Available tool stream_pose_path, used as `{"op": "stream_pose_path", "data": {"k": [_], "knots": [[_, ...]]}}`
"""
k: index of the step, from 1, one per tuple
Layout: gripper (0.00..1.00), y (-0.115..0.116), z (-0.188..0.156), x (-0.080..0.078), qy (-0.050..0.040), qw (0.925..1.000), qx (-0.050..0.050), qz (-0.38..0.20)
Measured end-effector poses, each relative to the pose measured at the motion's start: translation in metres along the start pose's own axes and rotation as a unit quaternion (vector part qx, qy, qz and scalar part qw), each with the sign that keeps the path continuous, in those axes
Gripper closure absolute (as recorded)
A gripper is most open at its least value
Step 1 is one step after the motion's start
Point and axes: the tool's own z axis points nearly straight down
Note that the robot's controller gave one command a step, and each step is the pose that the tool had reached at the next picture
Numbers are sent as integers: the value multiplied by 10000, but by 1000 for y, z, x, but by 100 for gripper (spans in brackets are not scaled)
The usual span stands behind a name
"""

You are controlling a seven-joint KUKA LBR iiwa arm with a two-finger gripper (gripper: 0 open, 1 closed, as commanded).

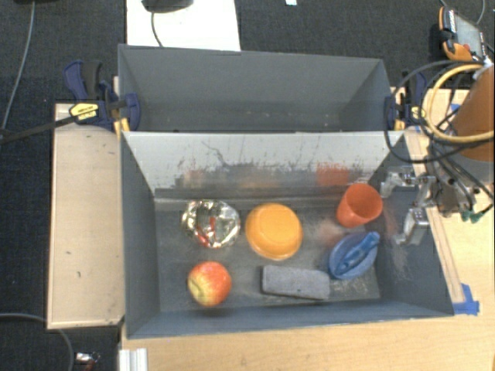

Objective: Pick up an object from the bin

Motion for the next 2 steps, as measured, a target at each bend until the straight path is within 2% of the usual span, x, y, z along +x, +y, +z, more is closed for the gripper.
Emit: {"op": "stream_pose_path", "data": {"k": [1, 2], "knots": [[0, 0, -2, -1, -18, 10000, 4, -26], [0, -15, 69, 6, -4, 9704, 0, -2417]]}}
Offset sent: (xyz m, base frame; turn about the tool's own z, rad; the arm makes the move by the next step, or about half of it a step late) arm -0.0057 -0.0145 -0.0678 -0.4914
